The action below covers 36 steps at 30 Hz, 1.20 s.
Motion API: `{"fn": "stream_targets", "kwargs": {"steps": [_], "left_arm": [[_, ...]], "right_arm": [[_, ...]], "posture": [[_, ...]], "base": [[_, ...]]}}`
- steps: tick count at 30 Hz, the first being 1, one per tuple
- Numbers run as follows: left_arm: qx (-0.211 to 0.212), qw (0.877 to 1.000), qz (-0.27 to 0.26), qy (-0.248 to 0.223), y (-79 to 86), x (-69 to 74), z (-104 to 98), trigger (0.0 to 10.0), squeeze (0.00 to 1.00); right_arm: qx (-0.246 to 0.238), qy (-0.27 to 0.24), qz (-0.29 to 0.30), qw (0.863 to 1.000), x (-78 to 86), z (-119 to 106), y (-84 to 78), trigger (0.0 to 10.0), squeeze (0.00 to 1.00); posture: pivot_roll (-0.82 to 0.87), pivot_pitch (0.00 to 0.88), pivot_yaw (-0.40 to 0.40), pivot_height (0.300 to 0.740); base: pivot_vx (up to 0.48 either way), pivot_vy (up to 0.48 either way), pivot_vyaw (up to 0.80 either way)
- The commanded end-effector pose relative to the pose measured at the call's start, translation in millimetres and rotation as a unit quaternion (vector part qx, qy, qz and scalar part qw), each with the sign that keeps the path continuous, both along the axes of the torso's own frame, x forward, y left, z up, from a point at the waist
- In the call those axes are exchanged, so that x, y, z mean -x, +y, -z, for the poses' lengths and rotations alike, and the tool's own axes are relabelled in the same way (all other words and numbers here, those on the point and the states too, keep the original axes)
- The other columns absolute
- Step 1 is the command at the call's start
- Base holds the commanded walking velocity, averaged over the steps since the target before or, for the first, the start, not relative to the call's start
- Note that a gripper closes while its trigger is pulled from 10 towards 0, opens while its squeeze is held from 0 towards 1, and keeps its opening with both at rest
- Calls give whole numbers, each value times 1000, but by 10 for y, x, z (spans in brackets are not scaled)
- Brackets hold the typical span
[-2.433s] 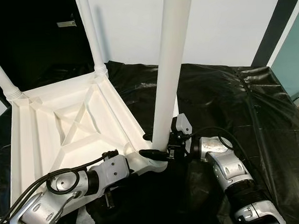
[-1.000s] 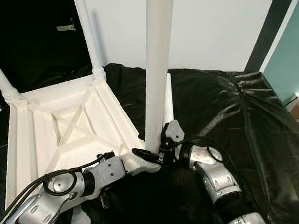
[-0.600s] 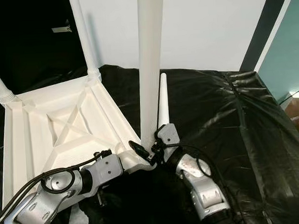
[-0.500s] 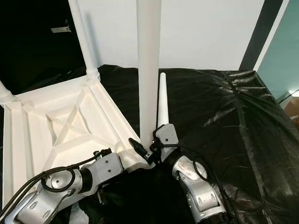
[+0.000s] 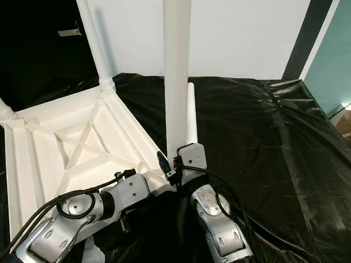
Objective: Building children table
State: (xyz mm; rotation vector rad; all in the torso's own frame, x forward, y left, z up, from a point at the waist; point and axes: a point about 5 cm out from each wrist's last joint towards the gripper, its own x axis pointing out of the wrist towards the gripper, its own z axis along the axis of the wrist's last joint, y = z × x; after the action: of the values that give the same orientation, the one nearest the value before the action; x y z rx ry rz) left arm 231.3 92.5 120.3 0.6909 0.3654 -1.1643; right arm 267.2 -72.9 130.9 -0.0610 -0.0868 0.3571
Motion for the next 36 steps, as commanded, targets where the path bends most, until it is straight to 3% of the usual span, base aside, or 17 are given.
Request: {"fn": "stream_targets", "kwargs": {"steps": [1,4,5,6,17,25,28,31,36], "left_arm": [[-8,998,22,54,-15,120,133,10000,1000],[-14,999,14,35,-7,92,104,10000,1000],[-9,1000,7,29,-11,69,80,10000,51],[0,1000,5,28,-26,61,41,10000,0],[29,999,-17,-3,-41,-40,-157,10000,0],[54,997,-43,-35,-57,-158,-327,10000,0],[82,993,-62,-53,-83,-240,-461,10000,0],[95,990,-78,-62,-89,-292,-513,10000,0],[98,989,-87,-67,-106,-329,-523,10000,0]], "right_arm": [[-8,44,54,998,-49,118,-46,10000,0],[-22,46,50,997,-54,116,-41,10000,0],[-20,49,48,997,-57,115,-37,10000,0],[-21,50,45,997,-61,115,-34,10000,0],[-26,52,45,997,-102,102,-49,10000,0],[-75,58,54,994,-161,49,-139,10000,0],[-93,65,47,992,-191,20,-182,10000,0],[-134,91,51,985,-211,27,-209,10000,0],[-96,109,51,988,-248,82,-274,10000,0]], "posture": [[31,0,-17,740],[32,0,-17,740],[34,0,-18,740],[37,0,-20,740],[41,0,-19,740],[34,0,-13,740],[27,0,-12,740],[25,0,-12,740],[17,0,-12,740]], "base": [[0,0,0],[0,0,0],[0,0,0],[0,0,0],[0,0,0],[0,0,0],[0,0,0],[0,0,0],[0,0,0]]}}
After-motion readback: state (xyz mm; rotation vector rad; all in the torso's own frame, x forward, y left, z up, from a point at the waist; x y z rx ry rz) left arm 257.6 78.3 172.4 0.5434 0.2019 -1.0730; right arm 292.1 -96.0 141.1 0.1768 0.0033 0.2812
